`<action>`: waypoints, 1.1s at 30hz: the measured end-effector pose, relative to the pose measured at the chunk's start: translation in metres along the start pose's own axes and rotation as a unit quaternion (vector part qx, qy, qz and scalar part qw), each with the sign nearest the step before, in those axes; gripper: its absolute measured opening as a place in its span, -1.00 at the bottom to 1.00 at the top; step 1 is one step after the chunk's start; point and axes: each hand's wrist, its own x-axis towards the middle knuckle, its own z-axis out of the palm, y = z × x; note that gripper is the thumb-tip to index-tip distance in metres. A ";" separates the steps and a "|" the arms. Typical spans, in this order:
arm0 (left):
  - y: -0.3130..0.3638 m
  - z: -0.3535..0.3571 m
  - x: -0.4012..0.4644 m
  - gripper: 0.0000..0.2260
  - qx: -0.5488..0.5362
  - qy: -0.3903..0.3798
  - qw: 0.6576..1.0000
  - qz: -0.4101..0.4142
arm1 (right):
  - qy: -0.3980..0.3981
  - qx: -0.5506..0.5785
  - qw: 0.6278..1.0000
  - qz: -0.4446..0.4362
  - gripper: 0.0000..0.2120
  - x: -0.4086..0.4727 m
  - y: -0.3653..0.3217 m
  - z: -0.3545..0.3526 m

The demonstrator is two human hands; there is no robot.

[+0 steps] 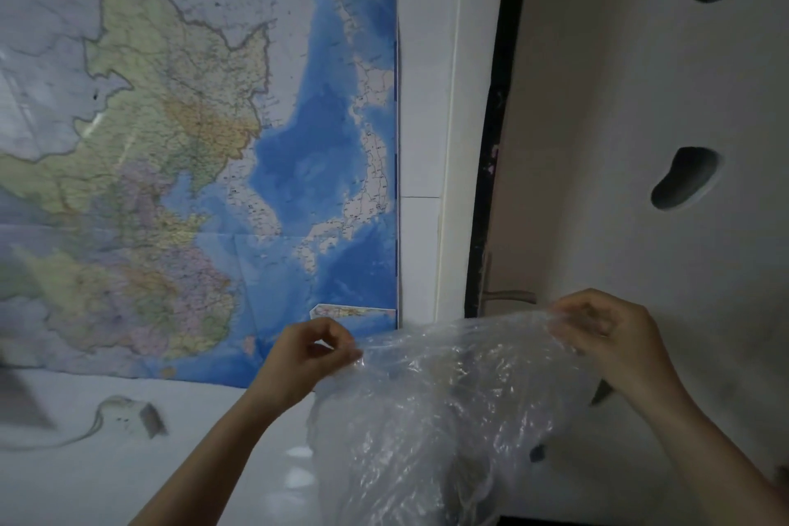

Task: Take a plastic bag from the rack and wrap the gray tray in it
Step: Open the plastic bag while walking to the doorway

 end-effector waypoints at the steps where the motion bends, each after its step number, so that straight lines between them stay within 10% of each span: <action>1: -0.002 -0.003 0.000 -0.88 0.014 0.008 1.000 0.001 | -0.001 0.002 1.000 0.001 -0.73 0.000 0.000 0.001; 7: -0.007 -0.008 -0.001 -0.76 -0.069 -0.004 0.998 -0.010 | -0.109 -0.064 0.992 0.017 -0.67 -0.013 -0.011 0.007; 13: 0.001 0.000 -0.002 -0.78 -0.069 -0.064 0.995 0.033 | -0.217 -0.151 0.963 -0.059 -0.17 -0.012 -0.058 0.036; 22: 0.008 -0.004 -0.006 -0.79 -0.084 -0.059 0.994 0.041 | -0.229 -0.093 0.967 -0.061 -0.89 -0.023 -0.068 0.122; 28: 0.004 -0.021 -0.020 -0.64 -0.039 -0.018 0.997 0.058 | -0.168 -0.065 0.982 -0.050 -0.88 -0.020 -0.075 0.122; 33: 0.008 -0.015 -0.017 -0.94 -0.059 0.035 0.994 0.080 | -0.186 -0.062 0.979 -0.052 -0.83 -0.019 -0.079 0.121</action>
